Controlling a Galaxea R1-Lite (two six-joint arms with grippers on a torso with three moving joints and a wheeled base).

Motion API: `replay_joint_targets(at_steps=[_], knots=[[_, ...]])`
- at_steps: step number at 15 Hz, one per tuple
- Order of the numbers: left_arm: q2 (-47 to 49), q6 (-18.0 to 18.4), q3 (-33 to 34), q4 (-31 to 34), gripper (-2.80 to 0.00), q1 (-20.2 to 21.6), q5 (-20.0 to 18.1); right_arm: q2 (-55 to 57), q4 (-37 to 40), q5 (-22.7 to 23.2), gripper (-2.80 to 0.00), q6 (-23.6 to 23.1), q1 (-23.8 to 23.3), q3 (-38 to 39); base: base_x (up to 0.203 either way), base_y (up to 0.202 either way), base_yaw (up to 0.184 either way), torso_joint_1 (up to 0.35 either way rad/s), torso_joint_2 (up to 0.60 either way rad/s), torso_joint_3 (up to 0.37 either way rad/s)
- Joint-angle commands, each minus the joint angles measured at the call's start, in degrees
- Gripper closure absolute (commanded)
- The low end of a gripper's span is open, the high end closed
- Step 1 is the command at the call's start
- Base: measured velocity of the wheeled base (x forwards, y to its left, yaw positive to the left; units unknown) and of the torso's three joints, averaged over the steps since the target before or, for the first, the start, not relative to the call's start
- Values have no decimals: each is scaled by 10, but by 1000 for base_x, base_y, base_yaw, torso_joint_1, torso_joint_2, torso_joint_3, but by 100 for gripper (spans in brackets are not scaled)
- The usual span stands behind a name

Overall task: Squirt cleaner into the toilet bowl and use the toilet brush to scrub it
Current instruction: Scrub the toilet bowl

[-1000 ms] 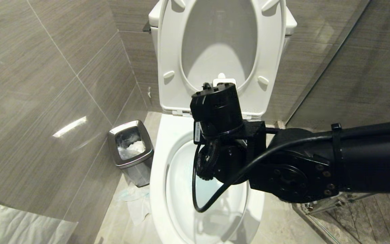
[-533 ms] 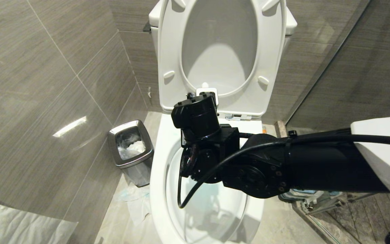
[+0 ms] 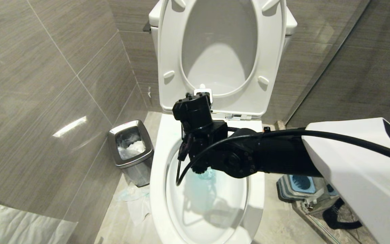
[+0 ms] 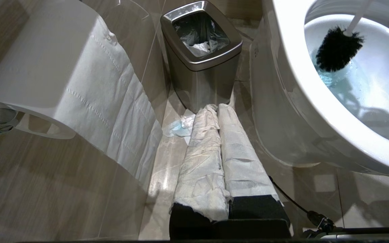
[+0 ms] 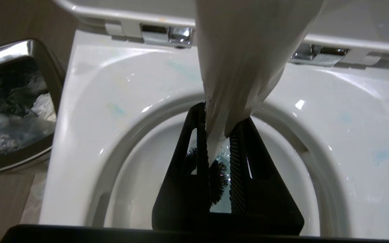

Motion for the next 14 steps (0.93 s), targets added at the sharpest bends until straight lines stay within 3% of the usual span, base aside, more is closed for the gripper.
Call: replay_joint_targets(at_steps=[1,9,14], knots=[[0,0,0,-1,0,0,0,42,0,-1,0,-12,-18,-48,0,0,0,0,0,0],[0,0,0,-1,0,0,0,46,0,10,0,-20,-45,-56,0,0,0,0,0,0],[0,0,0,-1,0,0,1,0,4,11,0,-20,-69,-7,0,0,0,0,0,0]])
